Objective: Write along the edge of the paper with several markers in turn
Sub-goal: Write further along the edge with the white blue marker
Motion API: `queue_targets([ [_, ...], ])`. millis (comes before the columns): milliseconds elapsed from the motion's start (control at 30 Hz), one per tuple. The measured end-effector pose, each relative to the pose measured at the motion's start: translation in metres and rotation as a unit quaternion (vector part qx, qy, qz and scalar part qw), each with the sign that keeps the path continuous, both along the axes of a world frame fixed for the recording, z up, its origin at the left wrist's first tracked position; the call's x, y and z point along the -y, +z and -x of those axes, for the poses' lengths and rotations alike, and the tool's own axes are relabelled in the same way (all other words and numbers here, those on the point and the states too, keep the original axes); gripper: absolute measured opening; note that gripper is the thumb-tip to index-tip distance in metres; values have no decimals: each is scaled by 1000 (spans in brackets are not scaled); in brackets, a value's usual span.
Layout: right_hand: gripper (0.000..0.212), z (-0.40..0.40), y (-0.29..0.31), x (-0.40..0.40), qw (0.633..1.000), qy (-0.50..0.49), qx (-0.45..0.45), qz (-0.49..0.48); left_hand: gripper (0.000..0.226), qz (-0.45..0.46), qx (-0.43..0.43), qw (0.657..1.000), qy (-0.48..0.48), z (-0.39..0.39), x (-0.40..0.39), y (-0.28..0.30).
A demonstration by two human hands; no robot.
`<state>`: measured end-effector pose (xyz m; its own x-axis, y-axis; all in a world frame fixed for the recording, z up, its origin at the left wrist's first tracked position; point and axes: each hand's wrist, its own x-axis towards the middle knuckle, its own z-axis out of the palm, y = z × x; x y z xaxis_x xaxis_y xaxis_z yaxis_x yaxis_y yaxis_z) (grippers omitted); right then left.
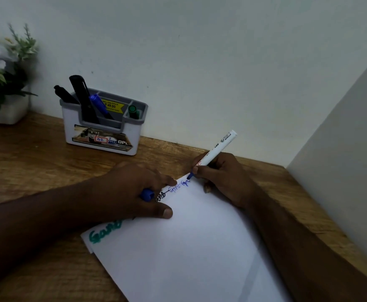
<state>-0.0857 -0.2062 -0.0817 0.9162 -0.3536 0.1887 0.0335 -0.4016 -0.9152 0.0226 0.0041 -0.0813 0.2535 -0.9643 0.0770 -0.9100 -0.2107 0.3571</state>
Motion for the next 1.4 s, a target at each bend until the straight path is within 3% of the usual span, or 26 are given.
queue_targets([
  [300,9,0,1,-1,1000,-13,-4,-4,45,-14,6,1000,3,2,1,2],
  [467,15,2,5,-2,1000,-28,-7,-13,71,13,-6,1000,-3,-2,1,-2],
  [700,13,0,4,-1,999,-33,-8,-14,84,12,2,1000,-12,-3,0,-1],
  [833,8,-1,2,-1,999,-36,-3,-11,70,23,8,1000,-11,-4,0,-4],
  [1167,8,1,4,0,998,-51,-10,-20,86,12,2,1000,-14,-2,0,-1],
  [1400,8,3,2,-5,999,6,-36,33,74,23,5,1000,-6,-3,-1,-3],
])
